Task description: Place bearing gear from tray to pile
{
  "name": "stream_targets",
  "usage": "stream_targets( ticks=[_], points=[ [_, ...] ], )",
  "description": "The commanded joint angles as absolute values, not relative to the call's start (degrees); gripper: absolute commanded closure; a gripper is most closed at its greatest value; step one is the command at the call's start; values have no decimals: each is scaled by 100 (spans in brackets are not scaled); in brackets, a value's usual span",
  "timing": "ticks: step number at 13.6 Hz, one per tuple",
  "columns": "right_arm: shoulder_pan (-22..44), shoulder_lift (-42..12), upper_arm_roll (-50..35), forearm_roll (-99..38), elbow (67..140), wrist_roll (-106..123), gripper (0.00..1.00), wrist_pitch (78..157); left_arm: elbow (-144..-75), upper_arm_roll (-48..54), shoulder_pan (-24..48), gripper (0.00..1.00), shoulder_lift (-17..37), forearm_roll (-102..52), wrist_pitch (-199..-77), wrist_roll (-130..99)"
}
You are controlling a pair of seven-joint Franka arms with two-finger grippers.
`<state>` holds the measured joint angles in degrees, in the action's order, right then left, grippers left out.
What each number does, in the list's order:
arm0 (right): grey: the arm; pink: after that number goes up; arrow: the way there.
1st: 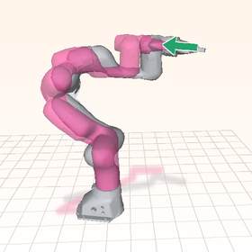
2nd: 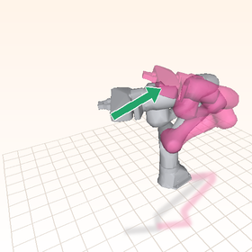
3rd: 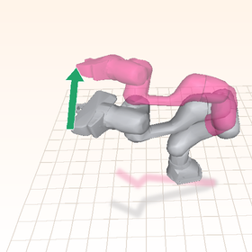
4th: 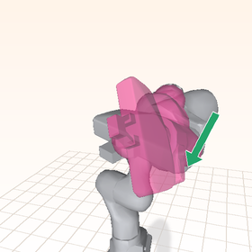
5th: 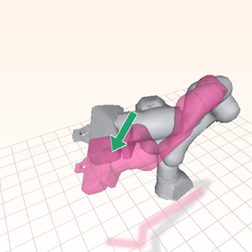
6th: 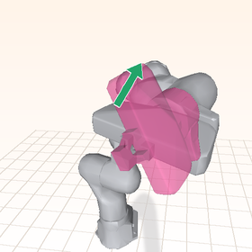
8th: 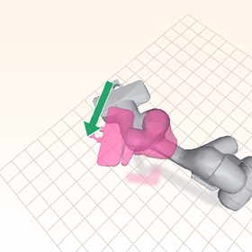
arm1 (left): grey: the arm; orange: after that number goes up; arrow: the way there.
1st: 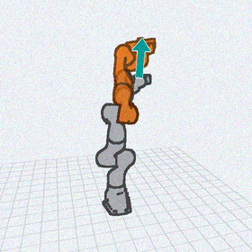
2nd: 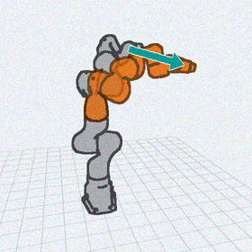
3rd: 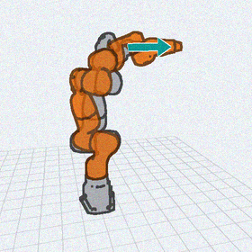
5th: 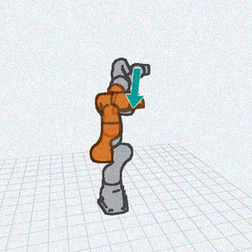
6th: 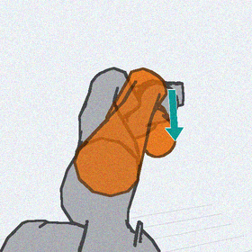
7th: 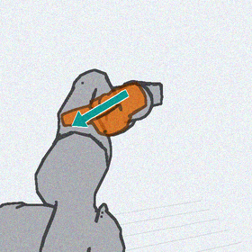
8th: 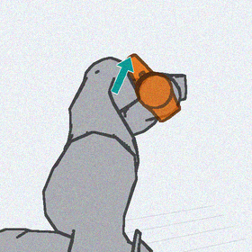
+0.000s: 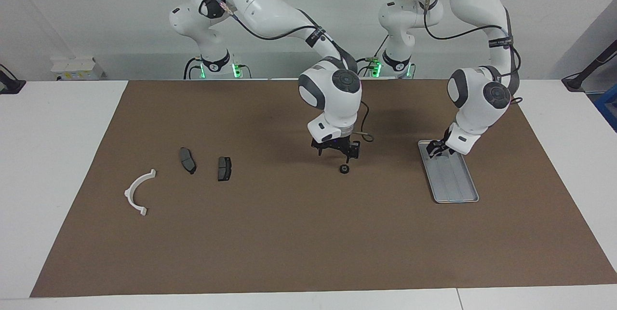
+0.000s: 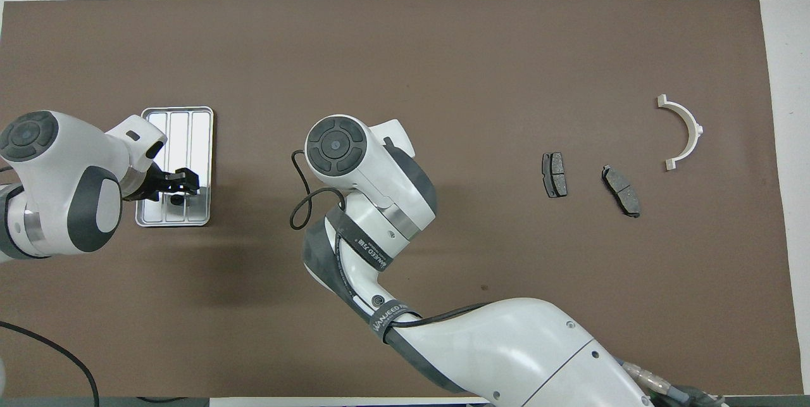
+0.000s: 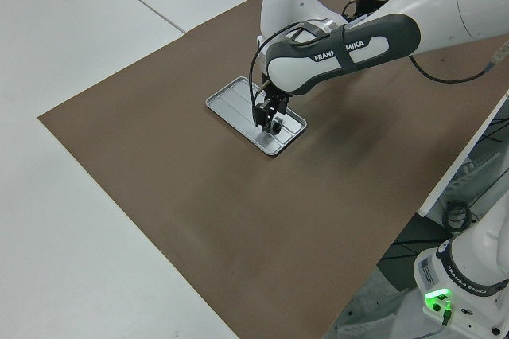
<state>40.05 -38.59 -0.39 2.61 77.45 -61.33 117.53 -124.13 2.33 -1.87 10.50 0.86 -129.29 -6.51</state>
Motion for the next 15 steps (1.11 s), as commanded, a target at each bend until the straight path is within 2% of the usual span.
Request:
stream_targets(
  ticks=[1, 4, 6, 9, 10, 12, 15],
  points=[
    [4192, -4270, -35, 465, 7148, -6214, 0, 11531, -12612, 273, -264, 40, 914, 123, -13131, -589],
    [4245, -4526, -26, 509, 7031, -6223, 0, 11592, -12630, 281, -351, 42, 940, 123, -13210, -571],
    [4236, -4631, -53, 720, 7040, -6214, 1, 11610, -12630, 281, -352, 52, 949, 123, -13219, -571],
    [4236, -4781, -44, 712, 7031, -6240, 5, 11751, -12621, 281, -325, 95, 976, 123, -13263, -633],
    [4236, -4781, -44, 712, 7031, -6240, 5, 11725, -12612, 281, -334, 100, 976, 123, -13210, -633],
    [4201, -4842, -44, 703, 6857, -6240, 7, 11602, -12316, 281, -317, 100, 958, 123, -12756, -659],
    [4166, -5001, -18, 650, 6531, -6336, 13, 11584, -11367, 299, -133, 100, 914, 97, -11569, -1193]
  ],
)
